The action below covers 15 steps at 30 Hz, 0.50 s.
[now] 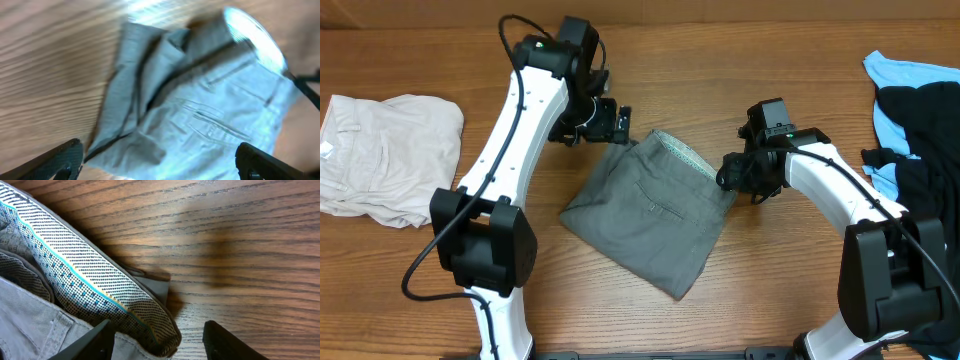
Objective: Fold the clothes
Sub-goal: 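Grasp the folded shorts with the left gripper and lift them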
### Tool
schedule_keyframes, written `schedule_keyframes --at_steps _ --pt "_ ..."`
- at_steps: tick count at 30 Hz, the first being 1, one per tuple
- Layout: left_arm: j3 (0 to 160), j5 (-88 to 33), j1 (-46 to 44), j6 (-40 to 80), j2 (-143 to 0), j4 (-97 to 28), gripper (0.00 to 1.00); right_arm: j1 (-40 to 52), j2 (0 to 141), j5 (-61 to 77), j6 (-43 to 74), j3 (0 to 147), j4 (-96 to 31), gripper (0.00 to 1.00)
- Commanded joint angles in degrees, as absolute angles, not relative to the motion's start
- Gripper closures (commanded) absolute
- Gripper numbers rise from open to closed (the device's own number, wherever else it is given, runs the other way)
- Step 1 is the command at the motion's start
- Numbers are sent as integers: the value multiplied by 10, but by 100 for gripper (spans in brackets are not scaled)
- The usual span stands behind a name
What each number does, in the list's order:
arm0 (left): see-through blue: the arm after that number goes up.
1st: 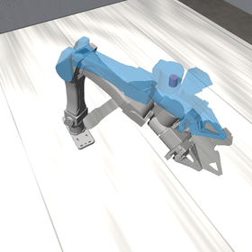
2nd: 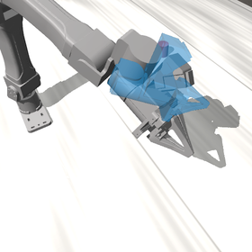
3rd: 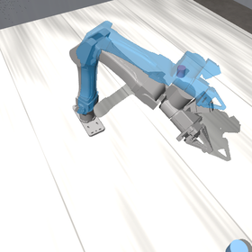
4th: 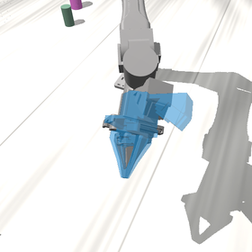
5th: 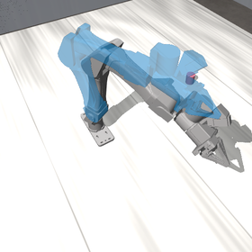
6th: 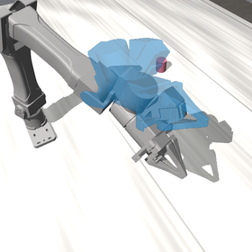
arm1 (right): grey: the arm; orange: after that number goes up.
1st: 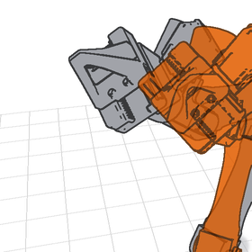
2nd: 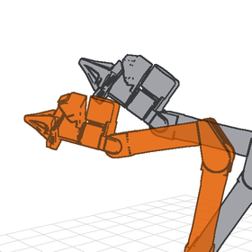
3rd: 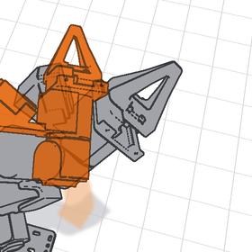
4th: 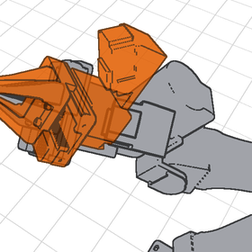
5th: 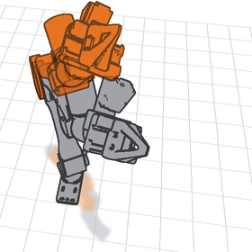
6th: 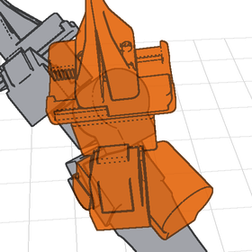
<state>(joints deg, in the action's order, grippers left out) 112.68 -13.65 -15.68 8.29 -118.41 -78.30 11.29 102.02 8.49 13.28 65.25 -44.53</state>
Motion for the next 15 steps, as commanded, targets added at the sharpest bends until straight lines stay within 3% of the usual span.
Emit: schedule_keyframes --at_steps 1,10,15 --pt "1126 -187 -161 -5 -1234 -786 0 115 1022 77 131 665 -443 39" --pt "1126 -144 -161 0 -1348 -748 0 115 1022 77 131 665 -443 38" --pt "1126 -206 -170 8 -1389 -739 0 115 1022 77 131 665 -443 38"
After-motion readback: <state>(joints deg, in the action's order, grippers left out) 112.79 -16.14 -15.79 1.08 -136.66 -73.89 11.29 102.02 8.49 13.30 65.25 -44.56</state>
